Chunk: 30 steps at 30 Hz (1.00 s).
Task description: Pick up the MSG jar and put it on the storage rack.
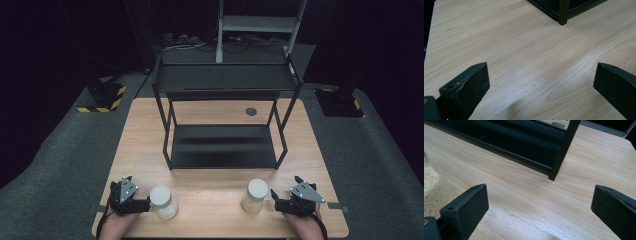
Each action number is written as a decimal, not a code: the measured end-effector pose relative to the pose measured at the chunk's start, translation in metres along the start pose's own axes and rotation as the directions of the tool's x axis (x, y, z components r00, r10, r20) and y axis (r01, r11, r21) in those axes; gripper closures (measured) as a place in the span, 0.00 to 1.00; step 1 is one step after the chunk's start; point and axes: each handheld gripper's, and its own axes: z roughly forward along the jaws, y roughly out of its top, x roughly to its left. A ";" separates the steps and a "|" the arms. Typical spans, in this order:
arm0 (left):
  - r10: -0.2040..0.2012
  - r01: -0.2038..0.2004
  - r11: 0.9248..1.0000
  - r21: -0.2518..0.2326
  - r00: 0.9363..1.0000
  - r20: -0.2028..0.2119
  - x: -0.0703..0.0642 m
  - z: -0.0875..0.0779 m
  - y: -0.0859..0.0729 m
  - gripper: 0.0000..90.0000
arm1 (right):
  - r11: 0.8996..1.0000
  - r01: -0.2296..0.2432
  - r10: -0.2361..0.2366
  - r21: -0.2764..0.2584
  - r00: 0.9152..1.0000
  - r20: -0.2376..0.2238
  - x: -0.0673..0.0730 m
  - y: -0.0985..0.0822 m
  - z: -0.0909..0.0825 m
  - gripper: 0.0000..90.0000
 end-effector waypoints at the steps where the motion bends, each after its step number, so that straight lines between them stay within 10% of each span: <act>1: -0.001 0.001 1.000 0.000 1.000 0.000 0.000 0.000 0.000 0.01 | 1.000 0.000 0.000 0.000 1.000 0.000 0.000 0.000 0.000 0.00; 30: -0.048 0.050 0.998 -0.037 0.998 0.040 0.010 -0.004 -0.006 0.02 | 1.000 -0.008 0.008 0.003 1.000 -0.005 -0.002 0.000 0.000 0.00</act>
